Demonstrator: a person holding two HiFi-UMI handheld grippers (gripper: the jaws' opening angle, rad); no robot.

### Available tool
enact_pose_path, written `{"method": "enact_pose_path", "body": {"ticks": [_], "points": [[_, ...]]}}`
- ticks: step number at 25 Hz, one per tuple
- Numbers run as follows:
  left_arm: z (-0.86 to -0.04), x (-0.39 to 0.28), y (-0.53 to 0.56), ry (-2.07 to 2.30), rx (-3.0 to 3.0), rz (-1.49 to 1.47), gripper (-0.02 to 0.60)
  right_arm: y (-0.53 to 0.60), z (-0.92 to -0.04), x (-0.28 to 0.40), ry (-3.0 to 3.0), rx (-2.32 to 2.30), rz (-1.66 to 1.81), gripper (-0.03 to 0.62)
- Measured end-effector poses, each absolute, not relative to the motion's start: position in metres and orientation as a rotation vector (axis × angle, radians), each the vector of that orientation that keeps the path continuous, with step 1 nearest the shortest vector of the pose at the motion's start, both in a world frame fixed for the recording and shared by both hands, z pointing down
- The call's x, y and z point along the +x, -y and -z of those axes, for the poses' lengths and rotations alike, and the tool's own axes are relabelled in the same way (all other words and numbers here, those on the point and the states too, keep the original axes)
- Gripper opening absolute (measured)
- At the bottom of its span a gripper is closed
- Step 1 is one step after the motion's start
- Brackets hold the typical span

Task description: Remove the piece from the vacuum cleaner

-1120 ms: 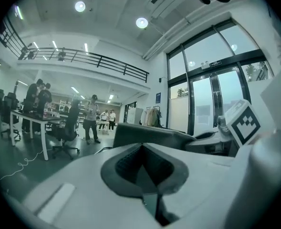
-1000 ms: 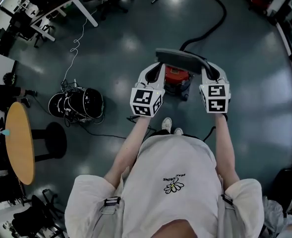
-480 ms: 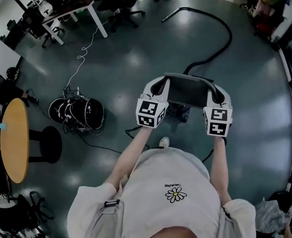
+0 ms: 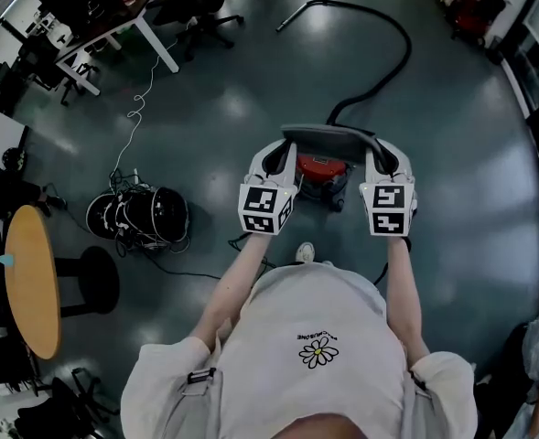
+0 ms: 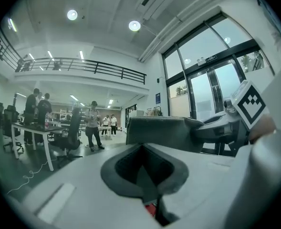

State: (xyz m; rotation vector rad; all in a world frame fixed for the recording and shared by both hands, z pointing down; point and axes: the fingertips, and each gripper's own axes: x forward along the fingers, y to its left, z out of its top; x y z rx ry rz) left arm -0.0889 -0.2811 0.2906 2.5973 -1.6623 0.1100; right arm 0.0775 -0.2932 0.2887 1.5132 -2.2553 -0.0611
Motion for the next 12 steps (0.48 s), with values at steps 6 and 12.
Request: {"method": "enact_pose_path", "body": {"ticks": [6,12], "points": [[-0.293,-0.101,0.286,1.675,2.593,-0.095,0.002,0.297,-0.288,0.063,2.27,1.476,0.095,0.038],[-0.288,-0.098,0.296,1.678,2.586,-0.079,0.002,0.308,-0.285,0.067,2.271,1.463,0.092,0.038]]}}
